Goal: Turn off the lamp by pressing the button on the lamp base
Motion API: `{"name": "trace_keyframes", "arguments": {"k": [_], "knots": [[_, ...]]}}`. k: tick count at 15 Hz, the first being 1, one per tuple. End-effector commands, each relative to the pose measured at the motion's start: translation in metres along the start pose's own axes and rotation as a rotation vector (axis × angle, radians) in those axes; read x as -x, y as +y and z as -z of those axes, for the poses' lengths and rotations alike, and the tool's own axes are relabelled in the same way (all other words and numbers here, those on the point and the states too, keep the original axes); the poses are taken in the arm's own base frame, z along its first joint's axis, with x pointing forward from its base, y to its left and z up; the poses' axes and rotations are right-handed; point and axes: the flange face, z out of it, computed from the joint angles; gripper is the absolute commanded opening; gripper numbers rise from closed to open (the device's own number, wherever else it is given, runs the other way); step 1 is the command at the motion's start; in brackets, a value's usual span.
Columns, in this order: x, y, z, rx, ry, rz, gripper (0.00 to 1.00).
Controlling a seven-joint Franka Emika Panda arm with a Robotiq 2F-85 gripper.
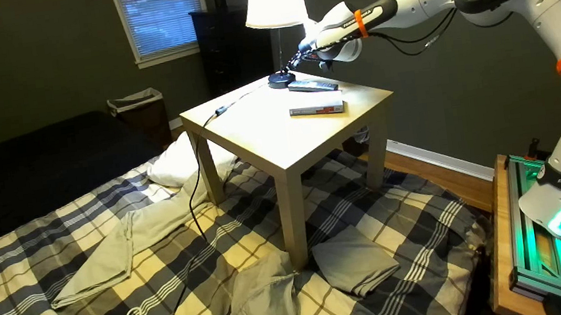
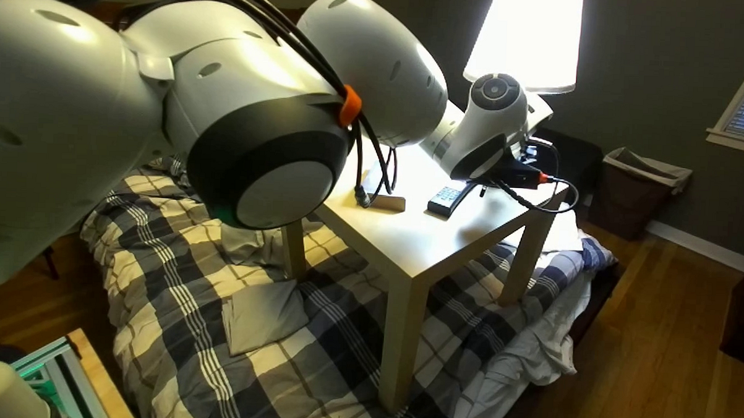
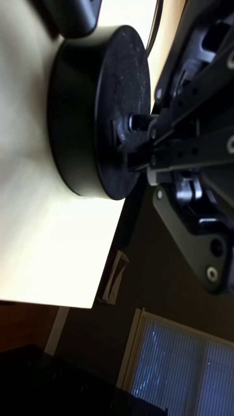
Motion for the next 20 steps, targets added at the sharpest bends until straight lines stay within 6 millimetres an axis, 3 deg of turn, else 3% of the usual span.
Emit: {"name": "trace_keyframes", "arguments": {"k": [1,12,20], "knots": [[-0.001,0.005,0.002,-0.039,-0.004,-0.016,0.0],[0.014,0.01,-0.004,-0.065,0.03,-0.056,0.0],[0.015,0.021,0.002,-0.08,0.062,-0.088,0.0]]}}
